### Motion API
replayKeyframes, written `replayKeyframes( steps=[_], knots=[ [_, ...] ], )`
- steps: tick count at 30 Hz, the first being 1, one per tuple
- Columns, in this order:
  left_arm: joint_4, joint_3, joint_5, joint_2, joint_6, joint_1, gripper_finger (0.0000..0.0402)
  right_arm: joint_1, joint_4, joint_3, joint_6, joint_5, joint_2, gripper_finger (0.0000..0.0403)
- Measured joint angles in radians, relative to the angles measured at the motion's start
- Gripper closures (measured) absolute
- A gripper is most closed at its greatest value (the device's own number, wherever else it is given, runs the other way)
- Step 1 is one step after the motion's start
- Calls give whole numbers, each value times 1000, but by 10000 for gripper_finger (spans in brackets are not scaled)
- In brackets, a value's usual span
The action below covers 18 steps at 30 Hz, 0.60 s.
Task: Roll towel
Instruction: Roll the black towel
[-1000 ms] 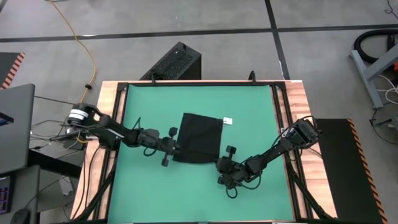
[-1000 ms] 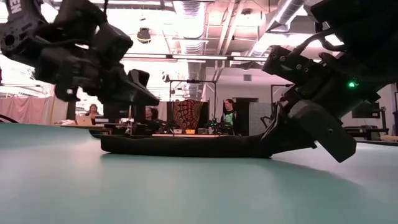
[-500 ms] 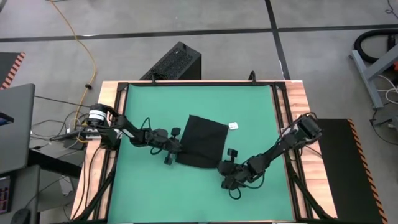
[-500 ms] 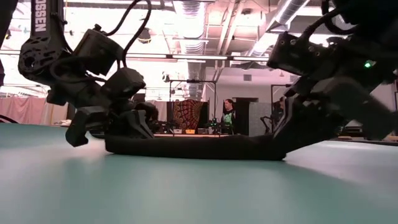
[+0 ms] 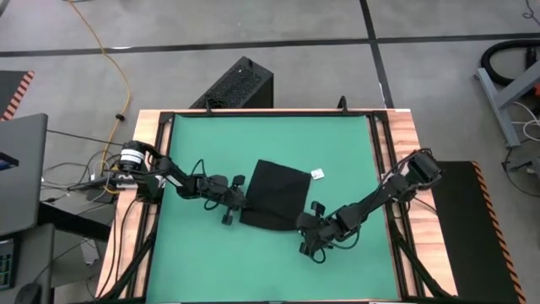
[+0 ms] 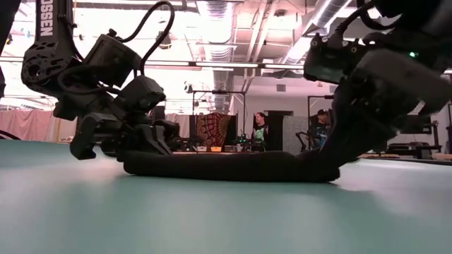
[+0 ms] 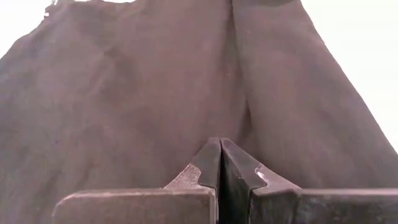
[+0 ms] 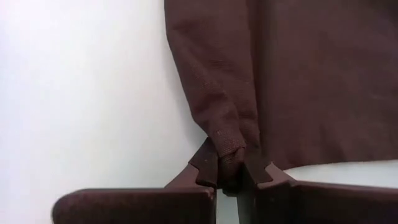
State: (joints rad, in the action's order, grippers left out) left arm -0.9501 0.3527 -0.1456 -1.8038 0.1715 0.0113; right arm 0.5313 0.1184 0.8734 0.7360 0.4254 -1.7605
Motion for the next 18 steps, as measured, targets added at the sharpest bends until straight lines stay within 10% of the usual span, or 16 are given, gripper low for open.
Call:
replayKeyframes(
  steps=[18],
  knots=[
    [-5, -1, -27, 0, -37, 2, 401, -159, 55, 0, 298, -244, 94, 369]
  ],
)
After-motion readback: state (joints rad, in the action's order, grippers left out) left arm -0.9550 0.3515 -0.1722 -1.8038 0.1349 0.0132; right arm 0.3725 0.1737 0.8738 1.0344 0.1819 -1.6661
